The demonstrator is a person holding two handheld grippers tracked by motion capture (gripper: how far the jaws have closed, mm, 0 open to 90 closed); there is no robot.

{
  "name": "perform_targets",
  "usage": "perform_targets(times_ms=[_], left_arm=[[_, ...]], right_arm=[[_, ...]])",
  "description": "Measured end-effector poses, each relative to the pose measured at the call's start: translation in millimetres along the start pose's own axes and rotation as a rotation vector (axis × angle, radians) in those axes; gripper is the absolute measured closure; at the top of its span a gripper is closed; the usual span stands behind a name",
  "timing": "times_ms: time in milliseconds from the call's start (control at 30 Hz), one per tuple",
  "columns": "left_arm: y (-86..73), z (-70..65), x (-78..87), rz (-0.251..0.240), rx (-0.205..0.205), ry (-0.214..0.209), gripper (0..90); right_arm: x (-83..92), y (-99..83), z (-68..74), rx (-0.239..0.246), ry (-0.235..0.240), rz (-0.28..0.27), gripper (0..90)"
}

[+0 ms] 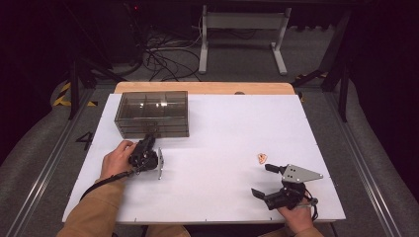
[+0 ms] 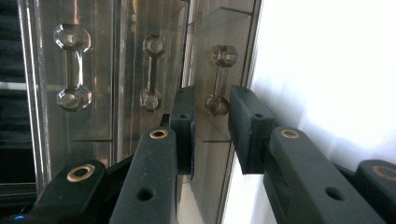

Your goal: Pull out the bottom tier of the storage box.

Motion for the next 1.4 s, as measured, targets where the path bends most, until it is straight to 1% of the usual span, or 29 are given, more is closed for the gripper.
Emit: perform_targets(times_ms=[233, 300, 333, 367, 400, 500, 900, 933, 967, 1133, 1167, 1200, 1267, 1300, 1333, 1367, 1400], left_arm=[[0.8, -0.4, -2.2, 0.011, -0.014, 0.007, 74.4], [0.7, -1.6, -2.6, 0.012, -0.012, 0.001, 75.5], [1.3, -1.6, -2.8, 0.012, -0.022, 0.008, 76.0], [1.3, -1.6, -2.8, 0.012, -0.022, 0.008, 76.2], [1.4, -1.4, -2.9, 0.018, -0.039, 0.009, 76.6], [1.7, -2.4, -3.5, 0.017, -0.034, 0.014, 78.4], [1.8, -3.3, -3.6, 0.019, -0.030, 0.025, 79.5], [2.1, -2.7, -3.3, 0.022, -0.033, 0.039, 79.7], [2.1, -2.7, -3.3, 0.022, -0.033, 0.039, 79.7], [1.4, -2.1, -1.5, 0.025, -0.022, 0.031, 79.8], [1.1, -2.0, -0.9, 0.029, -0.025, 0.027, 79.8], [1.0, -1.3, 0.5, 0.030, -0.028, 0.031, 79.8], [0.3, -2.9, 4.4, 0.033, -0.023, 0.010, 79.6], [0.3, -2.9, 4.4, 0.033, -0.023, 0.010, 79.6], [0.1, -2.3, 7.8, 0.033, -0.032, 0.009, 79.6], [-0.4, -3.6, 9.4, 0.035, -0.021, -0.001, 79.6], [-0.4, -3.6, 9.4, 0.035, -0.021, -0.001, 79.6]], right_arm=[[-0.1, -0.1, 0.1, 0.002, 0.000, 0.002, 1.9], [-0.1, -0.1, 0.1, 0.002, 0.000, 0.002, 1.9], [0.0, -0.1, 0.2, 0.003, 0.001, 0.001, 1.9], [0.0, -0.1, 0.3, 0.003, 0.001, 0.001, 1.9], [0.0, -0.1, 0.3, 0.003, 0.001, 0.001, 1.9], [0.0, -0.1, 0.5, 0.005, 0.002, 0.001, 1.9], [-0.2, -0.1, 0.6, 0.006, 0.004, 0.002, 2.0], [-0.2, -0.1, 0.7, 0.006, 0.004, 0.003, 2.0], [-0.2, -0.1, 0.7, 0.006, 0.004, 0.003, 2.0], [-0.3, -0.1, 0.7, 0.007, 0.004, 0.003, 2.0], [-0.4, -0.1, 0.7, 0.006, 0.005, 0.002, 2.0], [-0.3, -0.1, 0.7, 0.006, 0.005, 0.003, 2.0], [0.0, -0.1, 0.9, 0.007, 0.008, 0.002, 2.0], [0.0, -0.1, 0.9, 0.007, 0.008, 0.002, 2.0], [0.2, 0.0, 0.9, 0.005, 0.009, 0.000, 1.9], [0.2, 0.0, 0.8, 0.005, 0.009, 0.000, 1.9], [0.2, 0.0, 0.8, 0.005, 0.009, 0.000, 2.0]])
Point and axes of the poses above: each handheld gripper's, and its own axes: x roughly backward along the jaws, y roughly out of its top, z roughly to its left, the point moved 8 cm from there along -x, roughly forward along the jaws, and after that the axes turned 10 degrees about z, right-handed, at the moved point
